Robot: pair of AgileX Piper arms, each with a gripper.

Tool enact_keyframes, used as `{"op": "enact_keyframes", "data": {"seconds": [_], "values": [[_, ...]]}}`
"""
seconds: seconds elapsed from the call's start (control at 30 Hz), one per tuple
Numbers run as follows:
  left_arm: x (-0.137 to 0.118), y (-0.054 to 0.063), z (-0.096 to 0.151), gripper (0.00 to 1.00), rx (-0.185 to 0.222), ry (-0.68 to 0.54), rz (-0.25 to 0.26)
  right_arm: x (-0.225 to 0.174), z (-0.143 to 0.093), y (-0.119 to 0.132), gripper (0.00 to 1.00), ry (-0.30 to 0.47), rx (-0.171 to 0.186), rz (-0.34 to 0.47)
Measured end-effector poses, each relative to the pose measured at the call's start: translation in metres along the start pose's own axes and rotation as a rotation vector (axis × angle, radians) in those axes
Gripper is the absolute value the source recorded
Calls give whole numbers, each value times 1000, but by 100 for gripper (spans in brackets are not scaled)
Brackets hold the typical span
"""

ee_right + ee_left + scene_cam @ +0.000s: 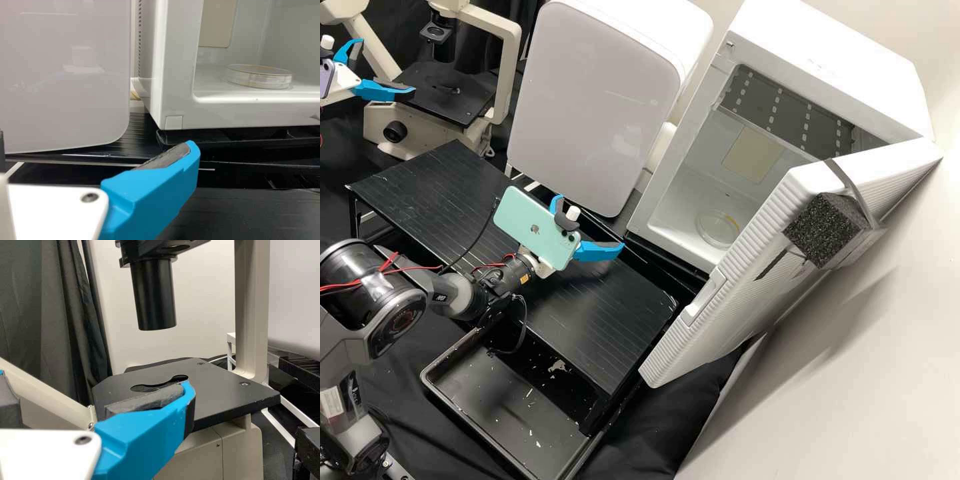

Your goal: Close the incubator door

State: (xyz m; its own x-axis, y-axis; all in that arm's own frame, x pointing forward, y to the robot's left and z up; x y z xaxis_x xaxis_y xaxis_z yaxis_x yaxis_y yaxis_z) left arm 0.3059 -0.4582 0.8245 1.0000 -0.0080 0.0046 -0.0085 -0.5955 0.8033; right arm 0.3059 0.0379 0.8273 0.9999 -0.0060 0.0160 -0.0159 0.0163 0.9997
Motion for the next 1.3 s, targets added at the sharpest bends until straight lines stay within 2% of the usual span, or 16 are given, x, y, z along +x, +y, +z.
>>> {"op": "enact_keyframes", "data": {"seconds": [0.37,0.5,0.6,0.73,0.77,0.9,1.07,1.2,1.3], "values": [[0,0,0,100,0,0,0,-1,1,-1,100,-1,0,-1],[0,0,0,100,0,0,0,-16,3,1,100,-5,-1,10],[0,0,0,100,0,0,0,-32,2,9,100,10,3,51],[0,0,0,100,0,0,0,-60,-3,22,100,39,-7,160],[0,0,0,100,0,0,0,-69,-6,27,100,53,-30,206],[0,0,0,100,0,0,0,-102,-9,43,100,34,-73,395],[0,0,0,100,0,0,0,-137,-8,61,100,-59,-132,583],[0,0,0,100,0,0,0,-154,0,74,100,-161,-172,685],[0,0,0,100,0,0,0,-158,6,82,100,-220,-192,732]]}}
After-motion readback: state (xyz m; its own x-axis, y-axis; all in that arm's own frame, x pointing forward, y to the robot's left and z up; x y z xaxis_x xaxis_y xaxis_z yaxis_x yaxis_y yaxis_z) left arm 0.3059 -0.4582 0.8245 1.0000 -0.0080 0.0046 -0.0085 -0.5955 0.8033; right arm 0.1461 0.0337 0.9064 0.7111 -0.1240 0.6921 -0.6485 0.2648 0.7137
